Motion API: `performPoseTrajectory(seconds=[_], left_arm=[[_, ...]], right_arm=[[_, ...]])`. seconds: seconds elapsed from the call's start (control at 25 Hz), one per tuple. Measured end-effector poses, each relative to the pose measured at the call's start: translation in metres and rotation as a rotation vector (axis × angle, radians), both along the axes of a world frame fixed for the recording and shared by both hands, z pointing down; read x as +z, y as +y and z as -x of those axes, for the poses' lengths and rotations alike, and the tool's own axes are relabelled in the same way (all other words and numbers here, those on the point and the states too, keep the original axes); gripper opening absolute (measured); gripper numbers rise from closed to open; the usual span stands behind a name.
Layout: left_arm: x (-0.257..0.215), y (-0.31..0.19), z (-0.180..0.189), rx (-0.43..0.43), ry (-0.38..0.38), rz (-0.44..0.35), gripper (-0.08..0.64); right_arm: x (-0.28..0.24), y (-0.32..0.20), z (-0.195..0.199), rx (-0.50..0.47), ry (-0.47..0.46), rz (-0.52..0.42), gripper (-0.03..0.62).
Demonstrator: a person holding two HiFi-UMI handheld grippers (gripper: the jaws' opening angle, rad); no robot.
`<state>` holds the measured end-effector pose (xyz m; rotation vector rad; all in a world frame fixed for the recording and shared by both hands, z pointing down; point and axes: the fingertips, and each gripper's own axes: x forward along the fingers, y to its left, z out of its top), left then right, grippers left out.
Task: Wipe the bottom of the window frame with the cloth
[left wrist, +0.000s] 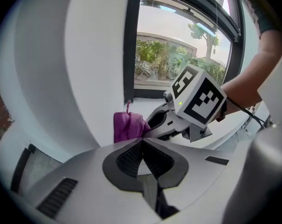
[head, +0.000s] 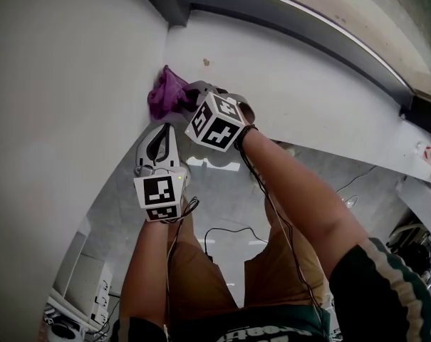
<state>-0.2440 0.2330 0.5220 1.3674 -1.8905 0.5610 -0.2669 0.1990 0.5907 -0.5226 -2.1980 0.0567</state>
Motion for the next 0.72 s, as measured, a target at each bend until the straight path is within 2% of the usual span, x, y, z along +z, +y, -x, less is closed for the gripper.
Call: performPoseTrajectory(seconds=[0.2, 0.4, 0.72], left_arm=[[0.001, -0.018, 0.005, 0.014, -0.002, -0.008, 0.009], [0.002, -0.042, 0.013, 0.01, -0.009, -0.034, 0.009], [-0.006, -0.08, 0.018, 0.034, -0.017, -0.074, 0.009]], right_arm=[[0.0, -0.035, 0.013, 0.05, -0.003, -0.018, 0.061], [0.001, -0.059, 0.027, 0.057, -0.009, -0.046, 0.062], [0.0, -0.085, 0.046, 0.108, -0.005, -0.034, 0.063]])
